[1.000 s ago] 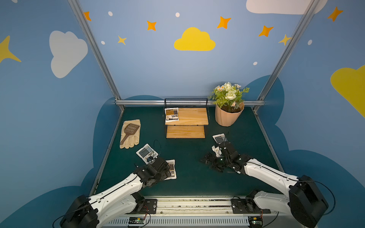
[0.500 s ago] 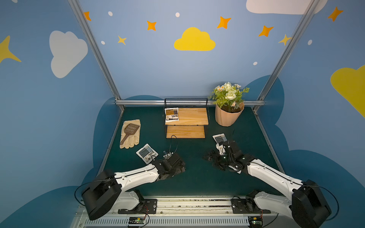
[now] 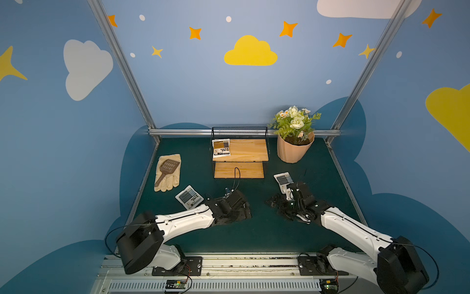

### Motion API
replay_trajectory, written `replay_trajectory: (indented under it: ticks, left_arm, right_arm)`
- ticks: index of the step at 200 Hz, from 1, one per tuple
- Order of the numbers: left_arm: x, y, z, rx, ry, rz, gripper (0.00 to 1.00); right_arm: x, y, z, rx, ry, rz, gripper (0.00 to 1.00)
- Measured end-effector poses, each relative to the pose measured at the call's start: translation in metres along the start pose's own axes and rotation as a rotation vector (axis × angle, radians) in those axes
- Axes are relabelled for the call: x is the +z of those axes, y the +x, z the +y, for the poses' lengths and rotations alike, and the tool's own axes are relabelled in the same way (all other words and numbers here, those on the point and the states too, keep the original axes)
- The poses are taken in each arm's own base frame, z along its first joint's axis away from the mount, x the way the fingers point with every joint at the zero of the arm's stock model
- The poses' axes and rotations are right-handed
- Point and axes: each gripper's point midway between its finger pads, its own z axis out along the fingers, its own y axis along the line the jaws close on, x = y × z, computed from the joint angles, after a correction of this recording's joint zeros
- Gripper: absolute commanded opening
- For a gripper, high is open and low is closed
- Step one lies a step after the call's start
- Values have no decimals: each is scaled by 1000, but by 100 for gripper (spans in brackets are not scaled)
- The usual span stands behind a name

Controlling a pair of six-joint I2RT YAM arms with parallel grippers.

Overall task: Place the bagged coffee beans on the shelf by color
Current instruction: Move the bagged coffee beans to the center of the board.

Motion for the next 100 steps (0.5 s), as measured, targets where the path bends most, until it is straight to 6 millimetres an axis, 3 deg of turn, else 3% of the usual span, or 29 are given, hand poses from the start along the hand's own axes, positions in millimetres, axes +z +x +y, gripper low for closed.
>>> replay_trajectory:
  ticks: [29, 63, 100]
  left_arm:
    - [-24, -15, 30, -56, 1, -85, 100]
    - [-27, -28, 78, -157, -59, -122, 100]
    - [-22, -38, 81, -176, -41, -105, 100]
  right_arm:
    - [2, 0, 0, -1, -1, 4, 98]
    - [16, -1, 1, -2, 2, 47, 98]
    - [36, -3, 15, -34, -30, 125, 98]
